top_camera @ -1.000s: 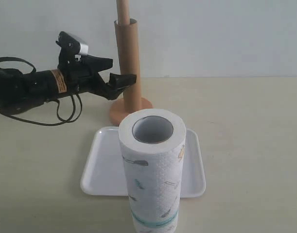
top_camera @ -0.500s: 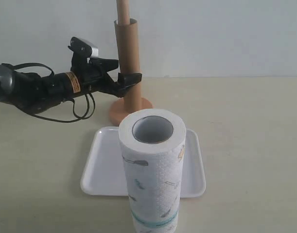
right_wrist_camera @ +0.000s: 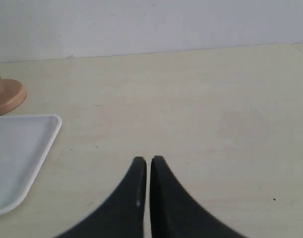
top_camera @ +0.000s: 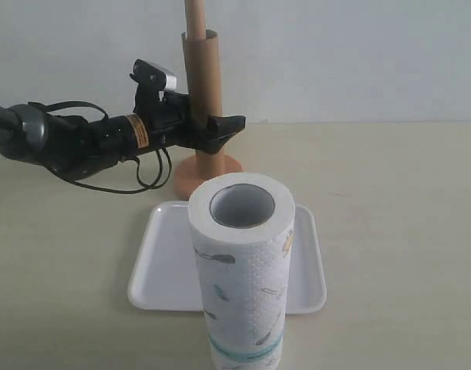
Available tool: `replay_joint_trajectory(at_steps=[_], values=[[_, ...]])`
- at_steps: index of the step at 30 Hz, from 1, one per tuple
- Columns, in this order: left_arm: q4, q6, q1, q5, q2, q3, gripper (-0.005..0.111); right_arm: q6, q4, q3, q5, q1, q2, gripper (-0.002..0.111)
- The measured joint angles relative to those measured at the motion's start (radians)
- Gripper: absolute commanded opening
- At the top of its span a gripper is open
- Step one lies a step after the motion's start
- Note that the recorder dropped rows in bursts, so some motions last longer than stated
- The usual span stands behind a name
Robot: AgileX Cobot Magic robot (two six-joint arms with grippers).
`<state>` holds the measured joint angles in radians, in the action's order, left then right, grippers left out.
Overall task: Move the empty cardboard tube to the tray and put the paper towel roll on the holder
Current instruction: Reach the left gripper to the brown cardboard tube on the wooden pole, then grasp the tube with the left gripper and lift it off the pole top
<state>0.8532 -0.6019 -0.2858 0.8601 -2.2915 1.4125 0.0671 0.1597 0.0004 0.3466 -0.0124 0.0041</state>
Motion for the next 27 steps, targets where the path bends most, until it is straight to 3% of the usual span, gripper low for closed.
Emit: replay_joint_trajectory(at_steps=[3, 5, 8, 9, 17, 27], values=[[0.000, 0.001, 0.000, -0.009, 0.000, 0.000, 0.084, 0.000, 0.000, 0.000, 0.000, 0.000, 0.000, 0.003], [0.000, 0.001, 0.000, -0.015, 0.000, 0.000, 0.071, 0.000, 0.000, 0.000, 0.000, 0.000, 0.000, 0.003], [-0.013, 0.003, 0.000, -0.025, 0.000, 0.000, 0.018, 0.000, 0.000, 0.000, 0.000, 0.000, 0.000, 0.003], [-0.025, 0.003, 0.000, -0.026, 0.000, 0.000, 0.007, 0.000, 0.000, 0.000, 0.000, 0.000, 0.000, 0.003], [-0.044, 0.005, 0.000, -0.040, 0.012, 0.000, 0.005, 0.000, 0.000, 0.000, 0.000, 0.000, 0.000, 0.003], [-0.044, -0.019, 0.000, -0.124, 0.263, 0.000, 0.005, 0.000, 0.000, 0.000, 0.000, 0.000, 0.000, 0.003]])
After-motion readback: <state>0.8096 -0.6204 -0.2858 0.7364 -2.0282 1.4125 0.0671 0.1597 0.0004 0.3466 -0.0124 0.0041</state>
